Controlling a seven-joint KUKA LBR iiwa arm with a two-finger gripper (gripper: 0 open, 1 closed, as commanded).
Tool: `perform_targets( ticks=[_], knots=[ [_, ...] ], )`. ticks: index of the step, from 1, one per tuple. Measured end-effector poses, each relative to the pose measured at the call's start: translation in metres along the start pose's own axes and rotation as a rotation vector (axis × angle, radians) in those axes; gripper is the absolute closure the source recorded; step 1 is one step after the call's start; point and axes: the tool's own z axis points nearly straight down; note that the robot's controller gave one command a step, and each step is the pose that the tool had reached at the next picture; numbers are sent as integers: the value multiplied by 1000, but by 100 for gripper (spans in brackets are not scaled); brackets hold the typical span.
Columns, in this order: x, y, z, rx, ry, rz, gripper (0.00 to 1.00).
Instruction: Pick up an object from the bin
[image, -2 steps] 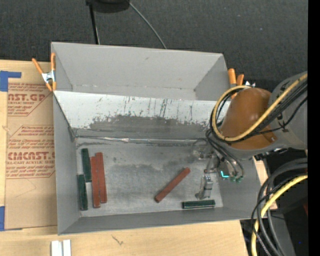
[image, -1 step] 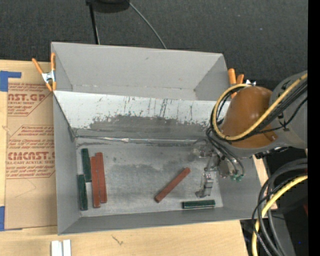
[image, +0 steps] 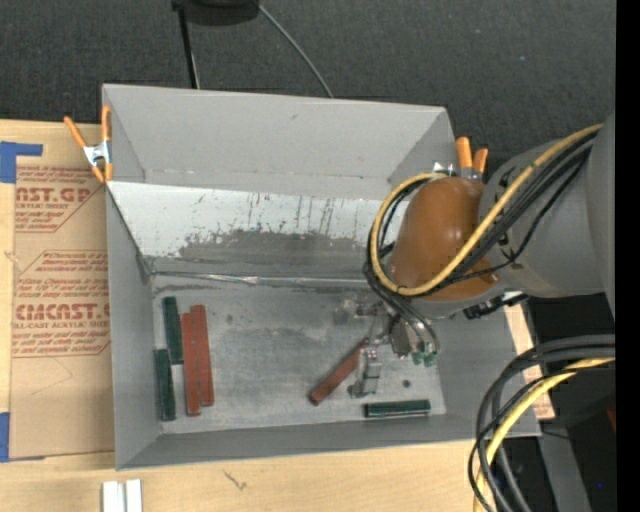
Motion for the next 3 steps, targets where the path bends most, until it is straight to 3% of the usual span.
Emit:
perform_targets(
  ticks=[1,2,3],
  knots=[
    [-4,2,0,2,-1,-43,0],
    [2,12,-7,1,0,-200,0],
    [4,8,38,2,-3,-256,0]
  ],
)
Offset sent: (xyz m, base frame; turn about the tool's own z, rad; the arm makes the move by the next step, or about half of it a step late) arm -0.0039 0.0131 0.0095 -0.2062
